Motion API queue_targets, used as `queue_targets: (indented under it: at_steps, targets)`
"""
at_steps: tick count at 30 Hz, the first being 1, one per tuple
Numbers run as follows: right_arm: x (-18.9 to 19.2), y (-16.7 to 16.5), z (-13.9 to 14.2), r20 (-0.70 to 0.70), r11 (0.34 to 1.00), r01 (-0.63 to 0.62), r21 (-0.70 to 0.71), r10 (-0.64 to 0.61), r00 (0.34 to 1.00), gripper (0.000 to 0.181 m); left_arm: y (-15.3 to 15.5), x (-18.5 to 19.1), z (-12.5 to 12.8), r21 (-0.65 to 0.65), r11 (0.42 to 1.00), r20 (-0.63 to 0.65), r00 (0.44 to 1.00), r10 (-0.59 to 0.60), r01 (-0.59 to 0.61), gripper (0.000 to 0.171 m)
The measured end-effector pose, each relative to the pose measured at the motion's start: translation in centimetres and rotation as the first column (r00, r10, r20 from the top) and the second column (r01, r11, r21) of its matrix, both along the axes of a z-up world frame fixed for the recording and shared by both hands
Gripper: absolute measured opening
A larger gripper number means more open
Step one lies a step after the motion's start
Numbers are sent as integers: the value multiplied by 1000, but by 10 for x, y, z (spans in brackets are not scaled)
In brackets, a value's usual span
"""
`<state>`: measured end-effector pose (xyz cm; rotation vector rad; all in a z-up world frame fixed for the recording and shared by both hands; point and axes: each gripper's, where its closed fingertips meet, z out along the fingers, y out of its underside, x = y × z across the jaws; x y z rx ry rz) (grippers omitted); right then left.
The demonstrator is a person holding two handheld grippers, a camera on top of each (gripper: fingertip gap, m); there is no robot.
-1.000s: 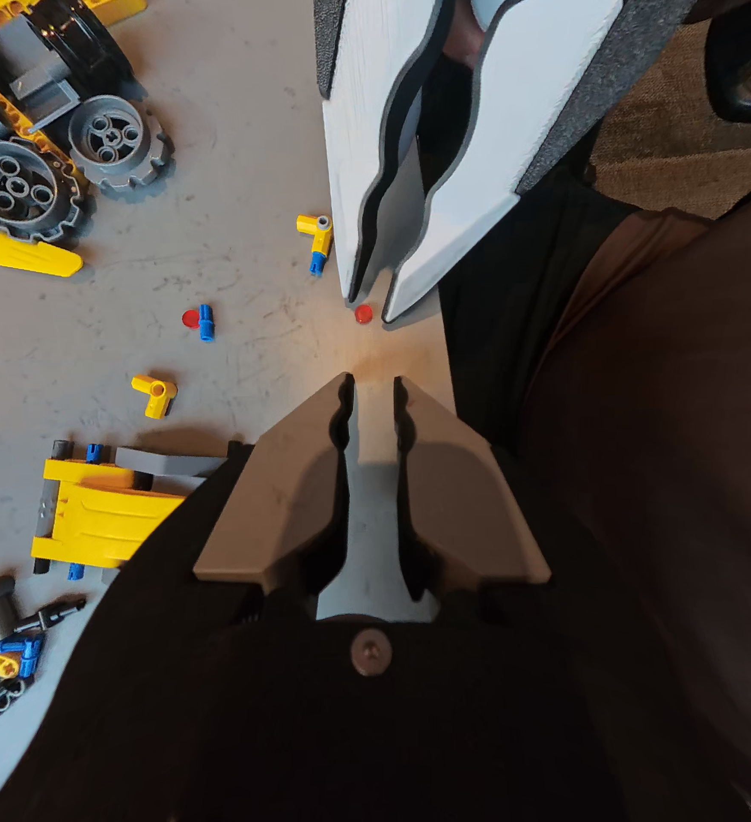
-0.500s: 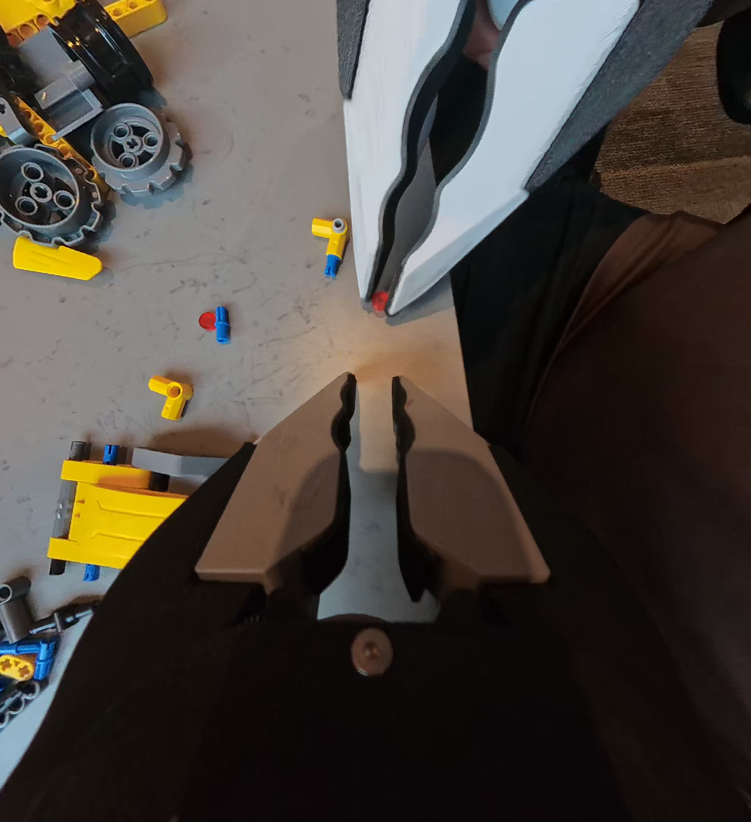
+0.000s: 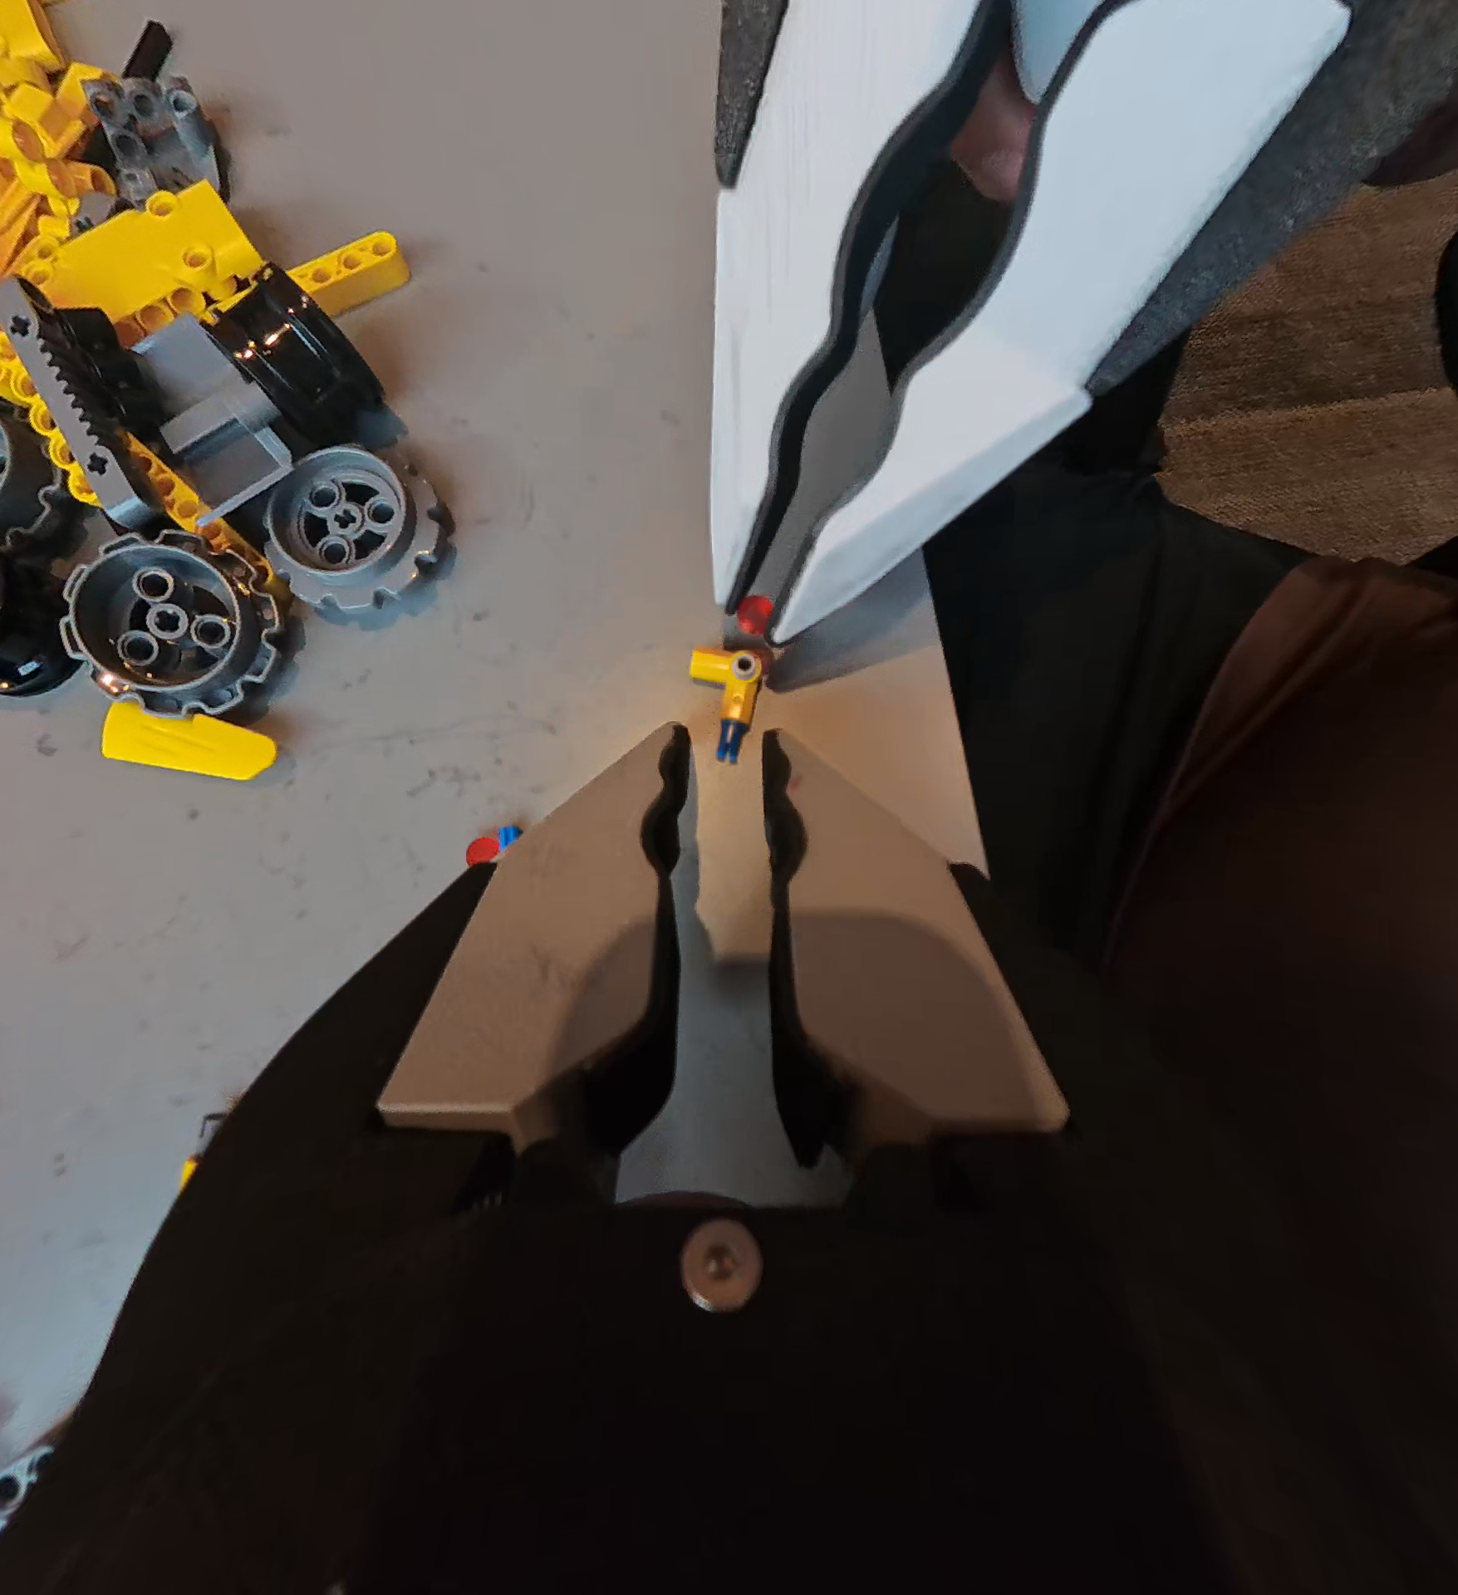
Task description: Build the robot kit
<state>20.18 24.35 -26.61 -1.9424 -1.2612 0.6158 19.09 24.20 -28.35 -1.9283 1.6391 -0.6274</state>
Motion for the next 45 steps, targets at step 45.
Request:
queue_targets:
  at_steps: [45]
  targets:
    - [-5,1,-11,299,964,-221,-147,257,919,6,0,8,0,1,998,65,995,-70,70,3]
